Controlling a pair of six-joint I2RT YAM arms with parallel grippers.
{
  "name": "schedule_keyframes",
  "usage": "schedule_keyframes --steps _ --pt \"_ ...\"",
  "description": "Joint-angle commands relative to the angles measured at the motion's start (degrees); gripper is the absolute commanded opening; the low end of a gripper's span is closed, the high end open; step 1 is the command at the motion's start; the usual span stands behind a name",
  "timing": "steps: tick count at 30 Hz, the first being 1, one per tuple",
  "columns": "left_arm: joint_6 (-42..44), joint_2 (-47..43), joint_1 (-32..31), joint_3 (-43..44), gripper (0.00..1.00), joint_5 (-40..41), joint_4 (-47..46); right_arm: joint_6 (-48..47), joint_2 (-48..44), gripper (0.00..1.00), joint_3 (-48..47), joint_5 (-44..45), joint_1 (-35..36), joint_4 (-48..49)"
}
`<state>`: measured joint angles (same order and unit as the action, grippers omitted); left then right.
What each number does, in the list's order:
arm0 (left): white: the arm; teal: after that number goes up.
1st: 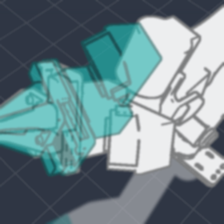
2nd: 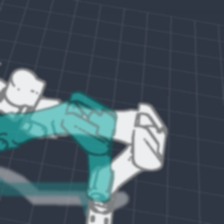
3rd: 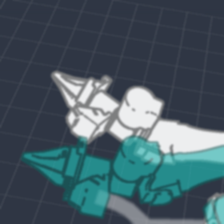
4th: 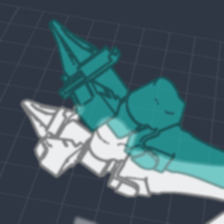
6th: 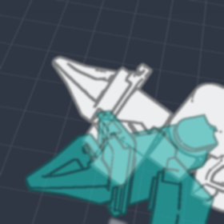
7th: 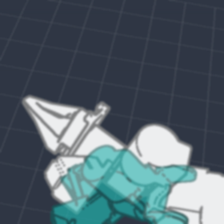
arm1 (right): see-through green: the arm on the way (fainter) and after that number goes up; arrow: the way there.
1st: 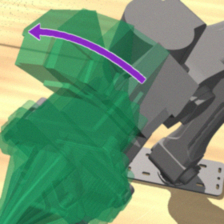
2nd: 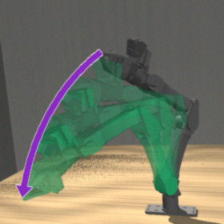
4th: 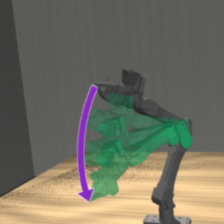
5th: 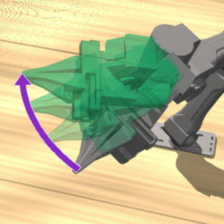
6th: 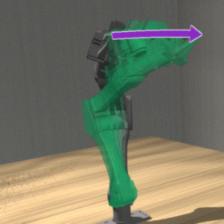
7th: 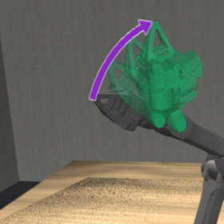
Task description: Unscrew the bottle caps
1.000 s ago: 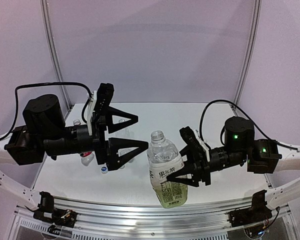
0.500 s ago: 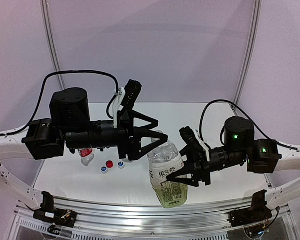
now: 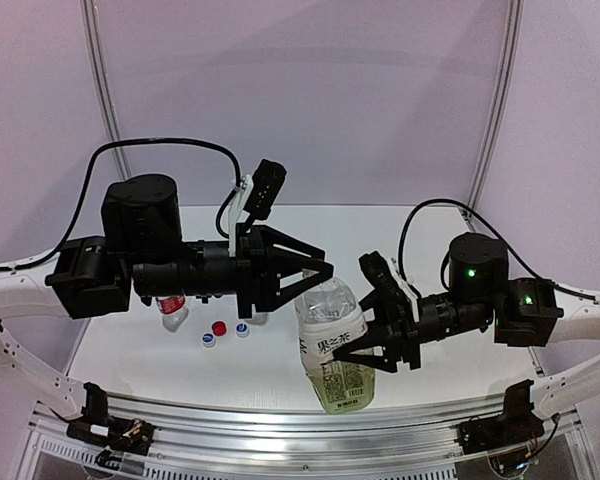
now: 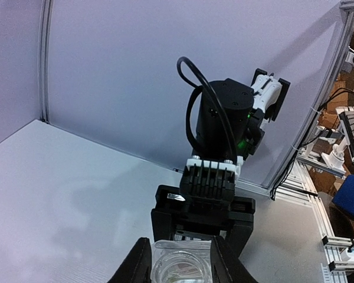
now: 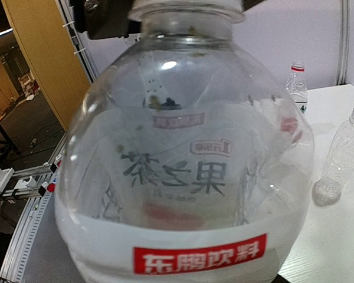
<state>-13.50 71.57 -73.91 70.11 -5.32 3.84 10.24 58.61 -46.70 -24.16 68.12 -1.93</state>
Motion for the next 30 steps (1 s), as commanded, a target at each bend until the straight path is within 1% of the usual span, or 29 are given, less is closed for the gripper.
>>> schedule_keyframes --steps 1,3,4,11,12,15,16,17,19,20,22,24,27,28,30 --pt "-0.38 0.43 0.62 1.18 0.34 0.84 0.65 0.16 -1.15 0.64 0.29 0.59 0.05 1.10" --pt "-0.32 0.26 0.67 1.23 0.34 1.58 0.88 0.37 -1.51 0.89 0.37 1.25 0.06 1.05" --pt "-0.19 0.12 0.69 1.33 0.34 2.03 1.18 0.47 -1.63 0.99 0.38 1.68 0.07 1.04" --pt "0.61 -0.29 1.71 1.23 0.34 4.85 2.80 1.05 -3.15 0.99 0.89 6.21 0.06 0.68" --pt "0.84 -0.33 1.81 1.26 0.34 4.97 2.95 1.04 -3.41 0.99 1.03 7.64 0.08 0.59" --pt "2.09 -0.29 1.97 1.51 0.34 9.64 4.64 1.45 -4.04 0.99 1.00 14.93 0.01 -0.78" --pt "2.33 -0.29 2.08 1.40 0.38 12.06 5.38 1.52 -4.22 0.99 1.01 17.54 0.03 -1.24" --pt "2.42 -0.36 2.11 1.42 0.44 14.67 6.47 1.69 -4.47 0.99 0.98 19.73 0.02 -1.59" --pt "1.60 -0.91 1.96 0.98 0.60 20.67 9.17 2.01 -4.76 0.99 1.01 23.18 0.09 -2.20" --pt "1.17 -1.67 1.67 0.36 0.69 23.60 10.16 2.14 -4.81 0.99 0.95 23.73 0.03 -2.54" --pt "0.10 -4.21 0.67 -1.99 0.80 28.72 11.59 2.42 -4.70 0.99 0.84 23.81 0.06 -2.72" --pt "-1.35 -6.84 0.17 -4.20 0.83 30.27 13.11 3.03 -4.01 0.99 0.55 23.81 0.05 -3.17" --pt "-0.14 -10.26 -1.51 -6.70 0.87 27.66 17.67 4.20 -1.67 0.99 -1.51 22.97 0.06 -6.37" --pt "0.55 -10.69 -2.52 -6.96 0.87 27.89 19.90 4.67 -0.52 0.99 -2.52 22.37 0.07 -8.11" --pt "0.79 -10.62 -5.00 -7.44 0.89 31.07 24.38 5.22 2.34 0.99 -4.90 19.95 0.01 -11.08"
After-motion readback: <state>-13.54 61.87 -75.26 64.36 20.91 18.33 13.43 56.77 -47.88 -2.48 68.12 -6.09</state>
